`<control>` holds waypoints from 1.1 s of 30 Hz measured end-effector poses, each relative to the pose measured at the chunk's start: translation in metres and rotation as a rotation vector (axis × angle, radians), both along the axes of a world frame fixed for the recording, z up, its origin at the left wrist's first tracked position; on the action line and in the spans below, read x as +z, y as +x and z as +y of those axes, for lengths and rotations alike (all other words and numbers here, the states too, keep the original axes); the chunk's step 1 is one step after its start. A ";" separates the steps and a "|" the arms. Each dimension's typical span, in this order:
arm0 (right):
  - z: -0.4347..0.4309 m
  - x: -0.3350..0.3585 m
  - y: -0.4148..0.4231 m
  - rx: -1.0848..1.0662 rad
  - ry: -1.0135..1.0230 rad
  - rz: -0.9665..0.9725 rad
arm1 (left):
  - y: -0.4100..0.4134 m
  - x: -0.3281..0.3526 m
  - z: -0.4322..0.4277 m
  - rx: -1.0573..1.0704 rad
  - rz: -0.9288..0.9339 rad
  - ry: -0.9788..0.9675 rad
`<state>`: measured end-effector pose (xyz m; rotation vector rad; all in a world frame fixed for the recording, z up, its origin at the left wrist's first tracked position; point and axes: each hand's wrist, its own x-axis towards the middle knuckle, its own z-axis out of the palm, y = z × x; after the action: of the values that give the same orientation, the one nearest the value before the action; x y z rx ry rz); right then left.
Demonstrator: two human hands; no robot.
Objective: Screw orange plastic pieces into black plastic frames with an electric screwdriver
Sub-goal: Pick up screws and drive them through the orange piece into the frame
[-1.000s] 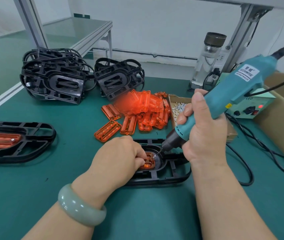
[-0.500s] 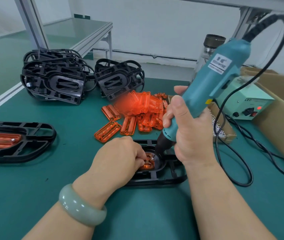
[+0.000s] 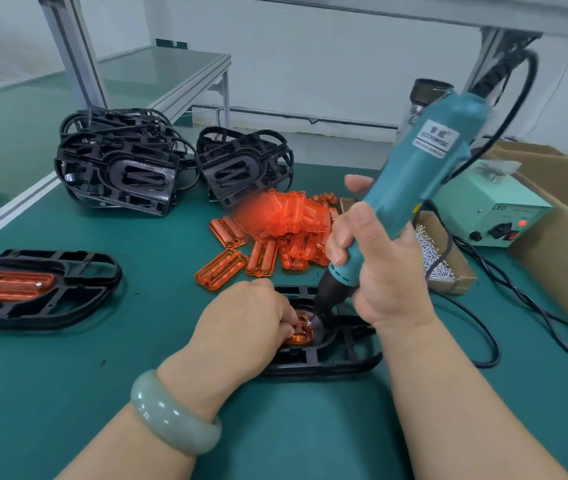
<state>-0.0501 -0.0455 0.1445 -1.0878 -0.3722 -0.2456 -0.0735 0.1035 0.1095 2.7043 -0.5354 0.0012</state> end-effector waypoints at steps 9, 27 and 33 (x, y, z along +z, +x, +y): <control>0.002 0.000 -0.002 0.014 -0.022 -0.013 | -0.001 0.001 0.000 0.009 0.007 -0.003; 0.006 -0.002 -0.003 0.013 -0.091 -0.064 | -0.002 0.002 -0.002 0.045 0.004 -0.028; 0.004 -0.003 -0.003 -0.027 -0.072 -0.031 | -0.002 0.001 -0.001 0.047 -0.009 -0.026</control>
<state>-0.0533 -0.0413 0.1419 -1.1613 -0.3974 -0.2749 -0.0752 0.1021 0.1101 2.6924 -0.4707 0.0329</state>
